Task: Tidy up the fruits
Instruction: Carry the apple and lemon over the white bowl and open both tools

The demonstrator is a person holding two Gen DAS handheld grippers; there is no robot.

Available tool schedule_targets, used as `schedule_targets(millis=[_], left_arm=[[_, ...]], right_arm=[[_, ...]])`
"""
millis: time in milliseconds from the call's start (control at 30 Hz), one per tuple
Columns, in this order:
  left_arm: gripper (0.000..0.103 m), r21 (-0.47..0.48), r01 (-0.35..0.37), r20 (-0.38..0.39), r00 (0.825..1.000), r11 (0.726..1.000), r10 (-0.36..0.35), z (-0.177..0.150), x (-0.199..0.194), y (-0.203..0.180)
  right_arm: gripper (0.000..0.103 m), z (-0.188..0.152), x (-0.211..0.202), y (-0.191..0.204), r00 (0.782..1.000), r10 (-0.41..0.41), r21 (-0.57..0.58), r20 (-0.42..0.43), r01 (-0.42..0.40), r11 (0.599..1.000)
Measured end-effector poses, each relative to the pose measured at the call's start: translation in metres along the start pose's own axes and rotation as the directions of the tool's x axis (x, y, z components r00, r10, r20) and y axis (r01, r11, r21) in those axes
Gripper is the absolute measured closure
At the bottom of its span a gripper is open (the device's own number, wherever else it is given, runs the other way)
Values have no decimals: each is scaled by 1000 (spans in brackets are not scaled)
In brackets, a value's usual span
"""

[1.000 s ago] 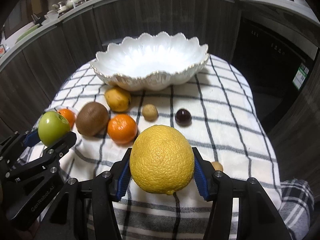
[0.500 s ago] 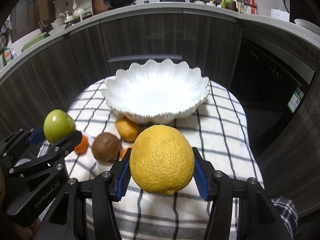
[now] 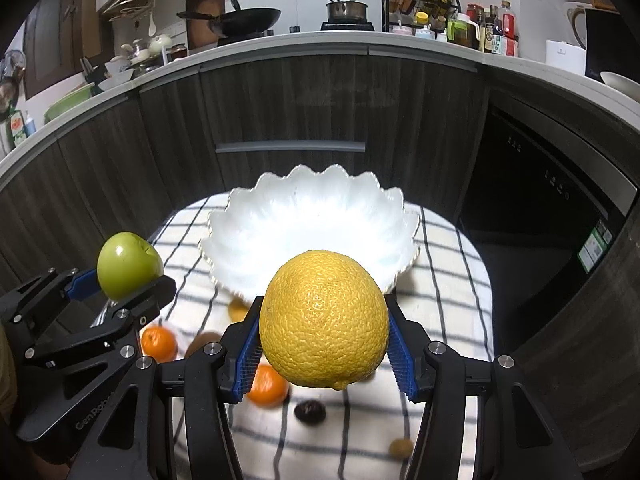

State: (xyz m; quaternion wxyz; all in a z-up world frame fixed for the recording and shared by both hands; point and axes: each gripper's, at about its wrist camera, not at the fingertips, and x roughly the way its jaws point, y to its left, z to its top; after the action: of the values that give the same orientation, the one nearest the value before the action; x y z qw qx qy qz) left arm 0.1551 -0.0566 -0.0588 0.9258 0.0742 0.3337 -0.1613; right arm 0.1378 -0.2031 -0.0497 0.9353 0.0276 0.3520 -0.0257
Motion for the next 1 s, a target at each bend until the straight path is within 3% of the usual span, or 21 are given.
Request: schedule_targets(millis=[533, 1000], left_arm=[[55, -6, 37, -29, 999, 999, -37, 47, 82, 7], [55, -20, 46, -150, 988, 999, -48, 37, 148, 16]], right_arm=[[47, 43, 76, -13, 999, -38, 11, -36, 39, 999], [47, 36, 147, -16, 986, -45, 14, -157, 48, 999]])
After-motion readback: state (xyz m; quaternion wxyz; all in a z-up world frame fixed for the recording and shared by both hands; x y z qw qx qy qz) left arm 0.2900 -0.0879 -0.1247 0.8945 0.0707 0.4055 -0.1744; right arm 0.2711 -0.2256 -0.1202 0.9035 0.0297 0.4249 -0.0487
